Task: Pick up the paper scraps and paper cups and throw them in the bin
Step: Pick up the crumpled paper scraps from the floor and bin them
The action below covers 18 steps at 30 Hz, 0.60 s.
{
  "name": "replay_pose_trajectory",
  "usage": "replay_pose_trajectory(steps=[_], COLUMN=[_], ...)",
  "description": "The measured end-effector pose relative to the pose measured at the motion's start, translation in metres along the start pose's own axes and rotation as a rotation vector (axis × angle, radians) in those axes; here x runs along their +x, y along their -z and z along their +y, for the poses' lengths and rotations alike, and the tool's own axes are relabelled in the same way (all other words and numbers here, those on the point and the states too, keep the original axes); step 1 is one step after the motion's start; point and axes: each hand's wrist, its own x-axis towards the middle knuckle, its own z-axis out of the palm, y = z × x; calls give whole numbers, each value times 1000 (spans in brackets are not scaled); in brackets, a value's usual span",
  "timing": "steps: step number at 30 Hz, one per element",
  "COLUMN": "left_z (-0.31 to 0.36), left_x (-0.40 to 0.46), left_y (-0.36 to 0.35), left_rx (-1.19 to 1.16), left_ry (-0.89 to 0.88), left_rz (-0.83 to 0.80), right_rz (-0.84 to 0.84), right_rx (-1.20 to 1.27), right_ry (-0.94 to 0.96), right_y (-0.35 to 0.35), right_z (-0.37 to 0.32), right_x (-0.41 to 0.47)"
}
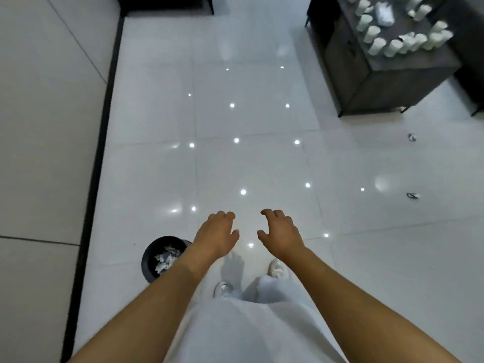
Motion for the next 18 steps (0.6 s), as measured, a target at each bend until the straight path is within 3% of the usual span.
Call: replay_pose_trajectory(steps=[8,18], left_z=[175,424], left_x=[63,140], left_y=[-16,-84], left_rx=[179,259], left_ry=[-258,-445], left_rz=[-79,-160], right_rz=[157,267], right_rx=[181,293], right_ry=[-255,-463], right_y=[81,191], right_z=[151,375], right_x=[-26,-51])
